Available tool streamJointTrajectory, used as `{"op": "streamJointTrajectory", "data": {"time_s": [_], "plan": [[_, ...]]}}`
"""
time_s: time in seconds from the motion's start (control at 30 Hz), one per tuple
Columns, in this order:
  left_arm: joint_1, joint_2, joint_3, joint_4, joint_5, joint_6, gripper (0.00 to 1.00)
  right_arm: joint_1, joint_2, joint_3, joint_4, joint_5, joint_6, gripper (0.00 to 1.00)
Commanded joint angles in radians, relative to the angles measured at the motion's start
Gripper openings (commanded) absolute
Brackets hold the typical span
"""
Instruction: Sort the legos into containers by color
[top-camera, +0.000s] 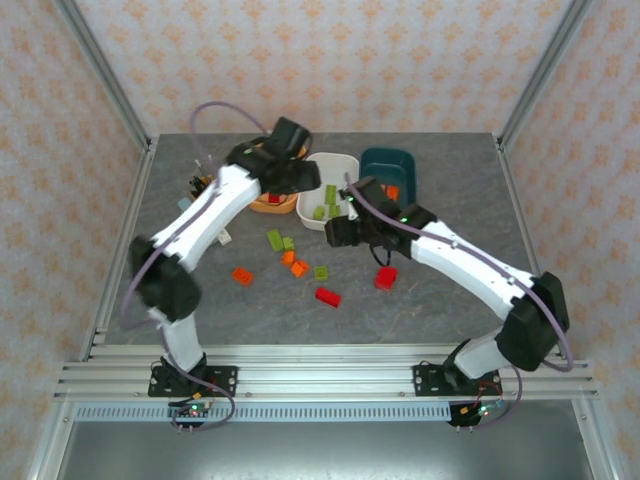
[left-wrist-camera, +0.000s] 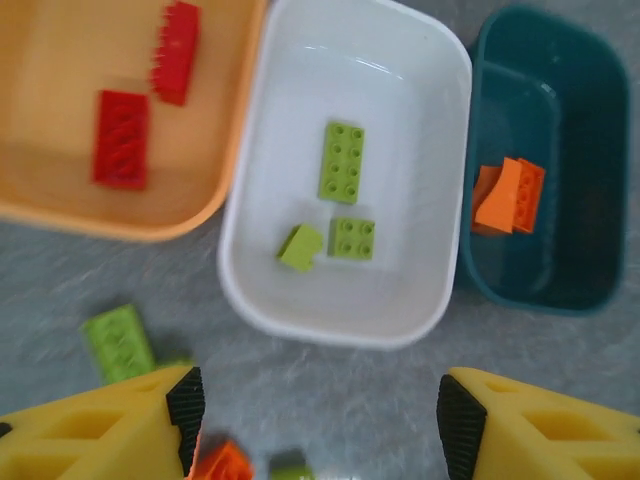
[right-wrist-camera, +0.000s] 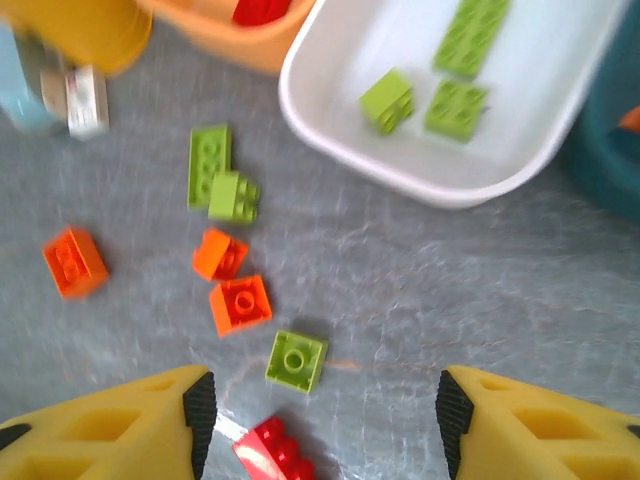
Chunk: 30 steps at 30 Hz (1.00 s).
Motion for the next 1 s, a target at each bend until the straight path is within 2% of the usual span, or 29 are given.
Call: {"op": "streamJointTrajectory", "data": {"time_s": [0.0, 0.17, 0.37, 0.53, 0.97], "plan": [[0.038, -0.191, -0.247, 0.048, -0.058, -0.104, 0.68, 0.07, 0.102, 0.069, -0.098, -0.026, -0.142, 0.64], [0.058, -0.522, -0.631, 0.083, -0.062, -0.177, 0.71, 0.129, 0.314, 0.234, -0.213, -0.014, -0.143, 0.67], [0.057, -0.84, -0.902, 0.03, -0.085, -0.268, 0.75, 0.157, 0.522, 0.406, -0.31, 0.011, -0.104, 0.72], [0.057, -0.951, -0.956, -0.022, -0.094, -0.295, 0.75, 0.162, 0.614, 0.481, -0.331, 0.013, -0.101, 0.73], [0.059, -0.996, -0.954, -0.051, -0.094, -0.301, 0.76, 0.164, 0.787, 0.619, -0.399, 0.029, -0.1, 0.7]]}}
